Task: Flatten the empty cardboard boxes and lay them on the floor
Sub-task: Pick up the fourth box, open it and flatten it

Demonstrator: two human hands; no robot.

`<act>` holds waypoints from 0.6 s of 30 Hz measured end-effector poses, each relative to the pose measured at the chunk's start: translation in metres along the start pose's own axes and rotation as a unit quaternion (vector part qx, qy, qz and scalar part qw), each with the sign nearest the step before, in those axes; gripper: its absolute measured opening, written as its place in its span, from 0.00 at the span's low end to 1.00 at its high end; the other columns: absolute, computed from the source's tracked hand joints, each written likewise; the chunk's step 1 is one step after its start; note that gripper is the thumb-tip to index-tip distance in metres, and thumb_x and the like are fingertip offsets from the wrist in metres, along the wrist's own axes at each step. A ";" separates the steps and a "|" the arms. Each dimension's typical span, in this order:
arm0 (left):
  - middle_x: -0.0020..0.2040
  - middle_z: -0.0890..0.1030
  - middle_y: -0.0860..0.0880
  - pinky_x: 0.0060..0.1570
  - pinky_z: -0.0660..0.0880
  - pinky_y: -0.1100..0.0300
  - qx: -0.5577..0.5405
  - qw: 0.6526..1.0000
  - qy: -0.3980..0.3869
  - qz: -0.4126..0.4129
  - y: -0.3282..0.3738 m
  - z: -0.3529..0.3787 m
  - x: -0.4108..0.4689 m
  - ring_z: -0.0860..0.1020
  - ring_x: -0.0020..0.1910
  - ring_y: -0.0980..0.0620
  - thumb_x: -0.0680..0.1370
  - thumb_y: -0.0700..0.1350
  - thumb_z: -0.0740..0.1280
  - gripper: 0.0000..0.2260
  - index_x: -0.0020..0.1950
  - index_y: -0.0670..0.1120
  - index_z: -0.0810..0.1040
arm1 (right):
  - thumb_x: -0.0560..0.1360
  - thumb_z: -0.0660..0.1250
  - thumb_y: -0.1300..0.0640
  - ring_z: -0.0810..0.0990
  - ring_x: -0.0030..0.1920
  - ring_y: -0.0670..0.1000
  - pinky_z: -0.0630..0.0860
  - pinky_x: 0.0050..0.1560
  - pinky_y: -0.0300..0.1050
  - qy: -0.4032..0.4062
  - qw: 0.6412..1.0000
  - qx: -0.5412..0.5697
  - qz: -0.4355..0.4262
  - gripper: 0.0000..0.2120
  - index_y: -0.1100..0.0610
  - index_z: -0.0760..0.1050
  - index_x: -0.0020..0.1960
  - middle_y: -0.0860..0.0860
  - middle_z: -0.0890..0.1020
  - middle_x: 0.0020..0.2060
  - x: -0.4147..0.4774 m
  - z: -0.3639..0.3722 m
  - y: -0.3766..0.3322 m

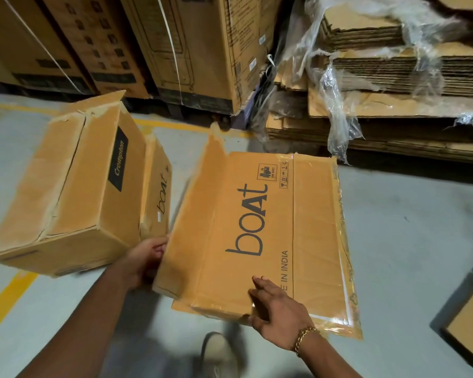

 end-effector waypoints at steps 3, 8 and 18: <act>0.52 0.78 0.50 0.52 0.71 0.52 0.125 0.988 -0.094 -0.008 0.008 0.054 -0.029 0.77 0.51 0.51 0.66 0.70 0.73 0.29 0.55 0.50 0.78 | 0.74 0.63 0.40 0.58 0.76 0.37 0.65 0.73 0.41 0.007 0.999 0.041 -0.017 0.24 0.41 0.72 0.69 0.33 0.62 0.75 0.002 -0.002 0.000; 0.70 0.71 0.47 0.60 0.71 0.52 0.153 0.987 -0.033 0.040 -0.015 0.122 -0.033 0.74 0.61 0.47 0.63 0.68 0.76 0.52 0.78 0.49 0.57 | 0.72 0.64 0.43 0.75 0.62 0.46 0.73 0.63 0.47 0.282 0.952 0.105 0.063 0.13 0.42 0.79 0.55 0.38 0.77 0.62 -0.026 -0.028 0.050; 0.74 0.65 0.43 0.67 0.70 0.43 0.270 0.955 0.053 0.110 -0.030 0.127 0.012 0.68 0.70 0.40 0.59 0.66 0.80 0.58 0.79 0.48 0.54 | 0.74 0.70 0.66 0.84 0.32 0.55 0.80 0.29 0.44 0.247 0.755 0.508 0.334 0.07 0.64 0.78 0.52 0.57 0.84 0.38 -0.069 -0.034 0.128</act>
Point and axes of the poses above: each hand's wrist, its own x-axis towards the middle knuckle, its own z-axis out of the palm, y = z × x, the point moved 2 cm from there along x, towards the middle knuckle
